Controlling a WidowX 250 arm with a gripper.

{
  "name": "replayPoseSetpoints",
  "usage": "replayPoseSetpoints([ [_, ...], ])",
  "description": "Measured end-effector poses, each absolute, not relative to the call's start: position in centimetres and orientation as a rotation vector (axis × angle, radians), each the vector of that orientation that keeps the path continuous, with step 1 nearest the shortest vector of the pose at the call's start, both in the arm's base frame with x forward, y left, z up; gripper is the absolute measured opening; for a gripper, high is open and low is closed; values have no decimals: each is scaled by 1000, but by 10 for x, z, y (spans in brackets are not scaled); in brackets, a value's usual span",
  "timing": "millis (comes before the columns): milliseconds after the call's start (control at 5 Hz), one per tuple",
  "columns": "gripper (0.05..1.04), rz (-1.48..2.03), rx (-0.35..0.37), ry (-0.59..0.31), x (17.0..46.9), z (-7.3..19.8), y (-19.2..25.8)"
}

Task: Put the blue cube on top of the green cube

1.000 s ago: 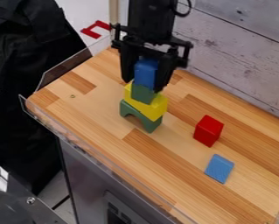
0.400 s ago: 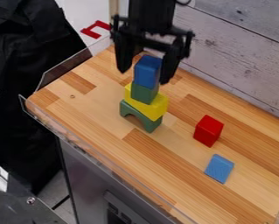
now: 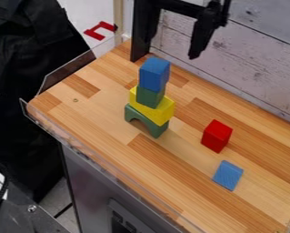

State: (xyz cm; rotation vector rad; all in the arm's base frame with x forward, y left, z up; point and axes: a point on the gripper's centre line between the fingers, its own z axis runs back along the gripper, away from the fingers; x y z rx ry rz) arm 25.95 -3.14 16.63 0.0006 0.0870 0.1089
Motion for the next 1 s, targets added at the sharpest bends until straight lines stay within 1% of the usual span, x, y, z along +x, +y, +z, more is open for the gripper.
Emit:
replayPoseSetpoints([
  [200,999,48,7,96,254,166,-56],
  [400,999,29,-11,99,249,163,-76],
  [600,999,83,-21,95,246,150,-86],
  [800,999,135,-32,108,249,129,-91],
  [1000,999,179,-30,104,254,114,-93],
])
